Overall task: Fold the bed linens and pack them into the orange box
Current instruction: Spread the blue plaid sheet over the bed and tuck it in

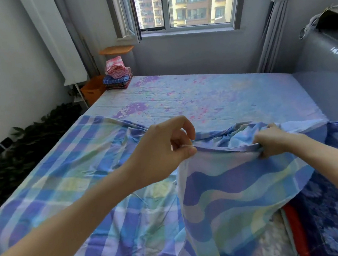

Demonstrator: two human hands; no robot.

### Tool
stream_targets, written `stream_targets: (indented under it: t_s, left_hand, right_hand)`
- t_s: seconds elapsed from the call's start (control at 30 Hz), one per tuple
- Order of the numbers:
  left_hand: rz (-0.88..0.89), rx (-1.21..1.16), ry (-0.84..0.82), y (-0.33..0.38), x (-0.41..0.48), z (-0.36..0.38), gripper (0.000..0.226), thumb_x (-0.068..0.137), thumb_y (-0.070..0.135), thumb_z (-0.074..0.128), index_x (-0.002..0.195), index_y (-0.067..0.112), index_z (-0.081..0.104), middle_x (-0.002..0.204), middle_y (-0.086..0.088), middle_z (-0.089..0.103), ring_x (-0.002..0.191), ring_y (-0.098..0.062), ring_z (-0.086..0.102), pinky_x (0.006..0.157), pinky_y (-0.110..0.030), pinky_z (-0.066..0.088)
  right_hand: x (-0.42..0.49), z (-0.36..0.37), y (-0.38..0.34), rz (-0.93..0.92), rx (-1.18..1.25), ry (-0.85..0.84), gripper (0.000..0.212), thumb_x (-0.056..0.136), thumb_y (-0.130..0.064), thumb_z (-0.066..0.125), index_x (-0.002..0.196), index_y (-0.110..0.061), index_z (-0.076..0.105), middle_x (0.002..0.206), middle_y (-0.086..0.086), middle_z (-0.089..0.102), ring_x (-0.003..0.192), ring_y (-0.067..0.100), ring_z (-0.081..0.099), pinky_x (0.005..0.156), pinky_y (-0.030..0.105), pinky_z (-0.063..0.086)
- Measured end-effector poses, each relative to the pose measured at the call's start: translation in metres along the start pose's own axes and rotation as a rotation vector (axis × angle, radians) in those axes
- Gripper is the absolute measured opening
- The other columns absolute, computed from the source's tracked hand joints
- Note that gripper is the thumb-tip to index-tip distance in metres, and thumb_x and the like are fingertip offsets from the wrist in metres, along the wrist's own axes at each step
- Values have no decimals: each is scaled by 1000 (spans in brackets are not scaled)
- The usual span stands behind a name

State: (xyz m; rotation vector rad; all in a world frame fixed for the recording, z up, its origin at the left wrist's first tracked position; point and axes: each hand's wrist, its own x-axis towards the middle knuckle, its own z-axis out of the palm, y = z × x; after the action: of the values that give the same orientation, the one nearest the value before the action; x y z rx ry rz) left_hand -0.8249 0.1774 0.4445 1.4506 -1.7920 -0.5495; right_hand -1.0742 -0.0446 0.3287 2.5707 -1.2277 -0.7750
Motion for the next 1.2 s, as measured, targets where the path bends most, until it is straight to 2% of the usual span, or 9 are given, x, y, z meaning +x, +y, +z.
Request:
stream_targets:
  t_s: [0.23,0.33,0.43,0.67,0.73,0.8,0.9,1.07,1.2]
  left_hand:
    - [-49,-50,8,-4,-18,-5,21,77,3,73,79,16,56,70,-5,63,64,-21,56,65,-24,46]
    - [-76,-62,-79,-15,-21,1,22,77,1,73,78,14,56,67,-5,63,60,-19,55,64,-24,44]
    - [-116,-49,-157,-39,-19,9,21,72,13,74,73,23,55,63,0,61,57,-8,50,61,-20,42]
    - [-247,193,-511,-69,-5,32,17,81,11,71,90,25,66,53,26,53,53,1,49,56,-9,36]
    - [-285,103,-554,-64,0,35,16,82,10,70,94,20,69,50,21,51,50,1,47,54,-8,35]
    - [-328,-10,-560,-58,6,32,15,83,8,69,94,18,70,53,14,49,49,-1,43,52,-9,34]
    - [-388,-102,-586,-49,12,23,15,85,7,67,98,13,69,62,6,50,54,-3,44,54,-10,36]
    - [-469,-343,-548,-43,-6,-22,16,86,6,64,102,6,69,76,-5,60,69,-9,51,69,-18,40]
    - [-560,-429,-350,-61,-46,-98,24,83,10,68,107,11,68,104,-25,65,88,-20,55,77,-23,47]
  right_hand:
    - [22,45,19,153,-86,124,28,89,-16,43,103,-27,64,109,3,63,101,23,57,74,26,37]
    - [7,68,9,194,79,185,24,87,-12,47,86,-31,61,101,-4,63,102,20,56,61,26,31]
    - [-13,113,-2,171,219,354,31,59,-1,77,56,-20,53,62,-4,58,66,22,59,41,25,30]
    - [-47,167,7,238,236,174,43,25,6,87,40,-13,52,46,-1,45,44,26,48,35,23,24]
    - [-46,156,10,334,169,104,34,33,4,86,46,-14,60,55,1,53,54,28,54,39,27,34]
    - [-42,142,14,413,28,111,13,74,-8,71,84,-16,72,93,3,61,90,26,59,58,32,47]
    - [-27,109,34,603,149,125,32,95,-8,39,116,-13,62,123,9,54,112,30,53,78,33,48]
    - [27,-16,68,653,490,581,34,84,-7,40,95,12,66,97,38,60,92,50,58,80,45,46]
    - [67,-134,35,452,549,898,37,70,-11,41,87,11,66,79,38,60,74,50,57,66,45,44]
